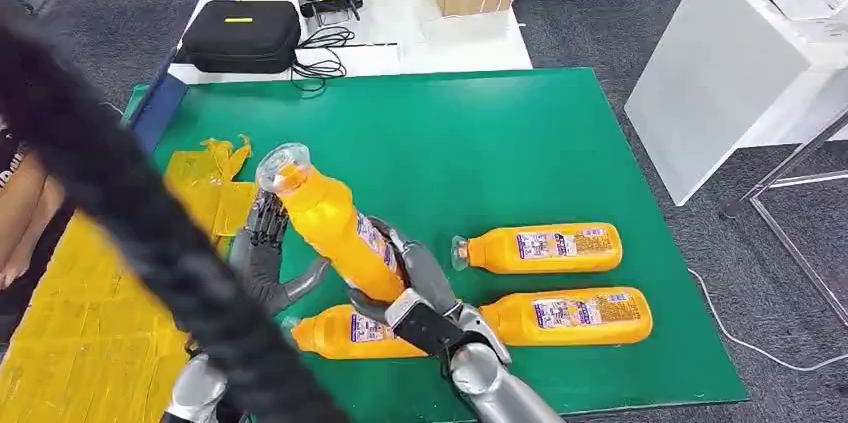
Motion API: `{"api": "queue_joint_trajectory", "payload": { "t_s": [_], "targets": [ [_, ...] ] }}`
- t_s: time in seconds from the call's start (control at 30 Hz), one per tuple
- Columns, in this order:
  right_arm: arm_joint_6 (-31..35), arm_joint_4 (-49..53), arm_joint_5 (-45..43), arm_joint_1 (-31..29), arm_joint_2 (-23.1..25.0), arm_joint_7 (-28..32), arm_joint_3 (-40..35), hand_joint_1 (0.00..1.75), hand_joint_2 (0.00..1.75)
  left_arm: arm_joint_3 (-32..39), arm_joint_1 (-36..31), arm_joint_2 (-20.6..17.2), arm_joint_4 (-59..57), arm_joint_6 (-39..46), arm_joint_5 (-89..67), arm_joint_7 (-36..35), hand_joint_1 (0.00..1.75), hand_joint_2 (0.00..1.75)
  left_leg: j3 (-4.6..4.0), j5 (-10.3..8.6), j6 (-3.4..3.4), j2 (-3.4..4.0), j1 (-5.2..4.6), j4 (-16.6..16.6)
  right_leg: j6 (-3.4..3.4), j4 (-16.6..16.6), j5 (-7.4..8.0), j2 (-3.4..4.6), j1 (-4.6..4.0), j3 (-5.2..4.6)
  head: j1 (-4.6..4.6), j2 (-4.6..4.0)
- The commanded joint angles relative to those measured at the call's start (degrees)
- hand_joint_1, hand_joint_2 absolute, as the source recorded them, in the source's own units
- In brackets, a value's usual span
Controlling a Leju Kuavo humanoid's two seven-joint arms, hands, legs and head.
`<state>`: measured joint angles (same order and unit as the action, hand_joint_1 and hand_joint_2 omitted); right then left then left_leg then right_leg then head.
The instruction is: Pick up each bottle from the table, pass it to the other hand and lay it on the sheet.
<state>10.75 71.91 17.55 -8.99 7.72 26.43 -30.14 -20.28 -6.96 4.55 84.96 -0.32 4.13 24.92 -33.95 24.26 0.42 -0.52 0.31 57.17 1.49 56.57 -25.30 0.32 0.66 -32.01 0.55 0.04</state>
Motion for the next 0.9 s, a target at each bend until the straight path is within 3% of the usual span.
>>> {"api": "queue_joint_trajectory", "payload": {
  "t_s": [0.03,0.6,0.63,0.67,0.9],
  "targets": [
    [0.15,-6.04,1.24,-2.36,-1.16,0.74,-5.49,1.69,1.75,-4.53,-3.74,-2.22,-3.00,-1.70,0.66,-0.28,0.00,1.75,0.10,0.03,-0.01,0.02,0.04,-0.03,-0.03,-0.07,-0.01,-0.03,-0.05,0.13,0.00,0.00],
    [-0.56,-6.34,1.27,-2.45,-1.03,0.81,-5.01,1.75,1.75,-7.36,-1.89,-2.93,-1.17,-5.66,0.90,1.46,0.00,1.75,0.11,0.06,-0.01,0.03,0.05,-0.02,-0.03,-0.08,-0.03,-0.03,-0.07,0.17,0.00,0.00],
    [-0.50,-6.05,1.40,-2.37,-1.04,0.84,-5.16,1.73,1.75,-7.30,-2.05,-2.80,-1.44,-5.66,0.90,1.46,1.05,1.75,0.14,0.08,-0.01,0.04,0.09,0.00,-0.04,-0.10,-0.03,-0.04,-0.10,0.21,0.00,0.00],
    [-0.38,-5.61,1.69,-2.28,-1.13,0.93,-5.39,1.75,1.75,-7.09,-2.18,-2.55,-1.76,-5.58,0.98,1.44,1.75,1.75,0.05,0.03,0.00,0.00,0.00,-0.02,-0.02,-0.03,-0.02,-0.03,0.00,0.07,0.00,0.00],
    [0.19,-4.55,2.35,-1.98,-1.18,1.10,-5.85,1.75,1.75,-6.55,-2.23,-2.34,-2.23,-5.43,1.16,1.34,1.75,1.75,0.03,0.02,0.00,0.02,-0.01,-0.02,-0.01,-0.02,-0.01,-0.01,0.00,0.04,0.00,0.00]
  ]
}}
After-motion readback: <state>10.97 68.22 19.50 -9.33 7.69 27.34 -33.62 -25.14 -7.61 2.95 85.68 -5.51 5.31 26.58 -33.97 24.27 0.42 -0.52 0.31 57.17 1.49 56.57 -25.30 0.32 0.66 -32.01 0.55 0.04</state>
